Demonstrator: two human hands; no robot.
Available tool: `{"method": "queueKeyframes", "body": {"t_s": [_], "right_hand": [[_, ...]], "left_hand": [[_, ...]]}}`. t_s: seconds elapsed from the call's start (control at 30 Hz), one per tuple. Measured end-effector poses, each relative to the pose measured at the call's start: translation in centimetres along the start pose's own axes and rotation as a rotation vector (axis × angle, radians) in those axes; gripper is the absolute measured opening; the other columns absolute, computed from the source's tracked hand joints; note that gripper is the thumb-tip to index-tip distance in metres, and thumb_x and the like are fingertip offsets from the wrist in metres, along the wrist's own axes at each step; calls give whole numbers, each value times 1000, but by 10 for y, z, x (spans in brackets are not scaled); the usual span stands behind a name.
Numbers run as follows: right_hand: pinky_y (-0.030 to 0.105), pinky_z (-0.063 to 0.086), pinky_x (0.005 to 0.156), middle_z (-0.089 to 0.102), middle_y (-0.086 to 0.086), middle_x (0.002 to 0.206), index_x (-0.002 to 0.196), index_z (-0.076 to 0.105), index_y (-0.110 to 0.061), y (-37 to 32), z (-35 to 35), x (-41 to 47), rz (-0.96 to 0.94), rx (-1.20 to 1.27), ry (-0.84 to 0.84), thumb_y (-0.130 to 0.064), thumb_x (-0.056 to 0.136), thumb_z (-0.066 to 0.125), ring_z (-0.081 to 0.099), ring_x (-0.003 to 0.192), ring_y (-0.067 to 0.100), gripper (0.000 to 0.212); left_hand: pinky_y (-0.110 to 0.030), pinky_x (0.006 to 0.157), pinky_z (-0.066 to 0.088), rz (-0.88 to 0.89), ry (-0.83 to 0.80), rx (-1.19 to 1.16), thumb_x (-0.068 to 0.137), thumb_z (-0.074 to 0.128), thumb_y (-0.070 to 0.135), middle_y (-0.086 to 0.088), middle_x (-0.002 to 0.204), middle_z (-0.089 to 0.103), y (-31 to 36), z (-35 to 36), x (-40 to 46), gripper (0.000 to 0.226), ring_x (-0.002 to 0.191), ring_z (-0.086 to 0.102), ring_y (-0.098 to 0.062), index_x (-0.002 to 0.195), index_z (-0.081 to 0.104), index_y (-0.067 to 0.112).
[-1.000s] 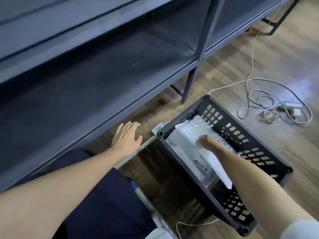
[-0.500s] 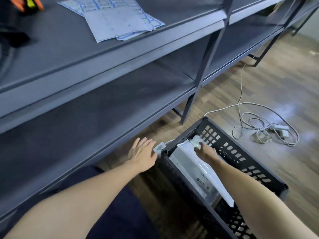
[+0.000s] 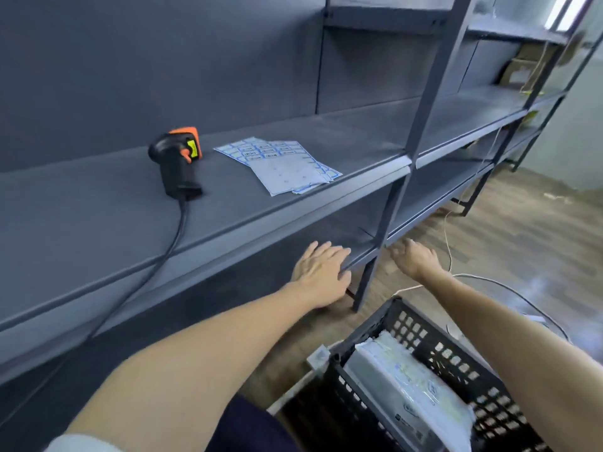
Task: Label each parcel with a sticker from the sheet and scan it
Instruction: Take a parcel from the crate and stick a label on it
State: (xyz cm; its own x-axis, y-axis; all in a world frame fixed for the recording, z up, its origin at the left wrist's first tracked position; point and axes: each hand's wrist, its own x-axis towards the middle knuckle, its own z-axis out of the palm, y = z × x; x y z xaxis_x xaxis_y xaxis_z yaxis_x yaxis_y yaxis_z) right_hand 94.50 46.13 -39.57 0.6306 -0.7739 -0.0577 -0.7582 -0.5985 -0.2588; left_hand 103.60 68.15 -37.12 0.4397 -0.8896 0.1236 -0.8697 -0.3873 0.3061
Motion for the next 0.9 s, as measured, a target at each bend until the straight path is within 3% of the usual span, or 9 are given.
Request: {"method": "queueKeyframes", "body": {"t_s": [0.13, 0.3, 0.63, 0.9], "right_hand": [[44, 28, 106, 53, 20, 133, 134, 45, -4, -82, -65, 4, -125, 40, 165, -30, 95, 40, 48, 123, 37, 47], [39, 30, 102, 52, 18, 135, 133, 46, -3, -208, -100, -17, -362, 108, 246, -27, 94, 44, 46, 124, 35, 46], [40, 27, 108, 54, 14, 134, 134, 46, -6, -433, -62, -161, -985, 134, 161, -29, 93, 47, 46, 126, 31, 47], [41, 25, 112, 53, 15, 133, 133, 45, -4, -527, -25, -329, -1374, 139, -31, -31, 95, 44, 46, 125, 31, 47]], "left_hand": [[-26, 112, 19, 7, 232, -1, 96, 44, 30, 2, 146, 44, -18, -90, -7, 47, 135, 36, -18, 142, 42, 18], [-27, 112, 14, -211, 407, 157, 97, 41, 30, 0, 145, 46, -68, -166, -53, 45, 134, 37, -17, 141, 43, 18], [-32, 114, 15, -816, 555, 286, 97, 39, 31, -3, 143, 48, -165, -233, -243, 46, 134, 38, -22, 141, 42, 16], [-34, 110, 23, -1220, 648, 393, 97, 42, 31, -8, 140, 50, -164, -243, -404, 45, 129, 42, -27, 139, 46, 13]]}}
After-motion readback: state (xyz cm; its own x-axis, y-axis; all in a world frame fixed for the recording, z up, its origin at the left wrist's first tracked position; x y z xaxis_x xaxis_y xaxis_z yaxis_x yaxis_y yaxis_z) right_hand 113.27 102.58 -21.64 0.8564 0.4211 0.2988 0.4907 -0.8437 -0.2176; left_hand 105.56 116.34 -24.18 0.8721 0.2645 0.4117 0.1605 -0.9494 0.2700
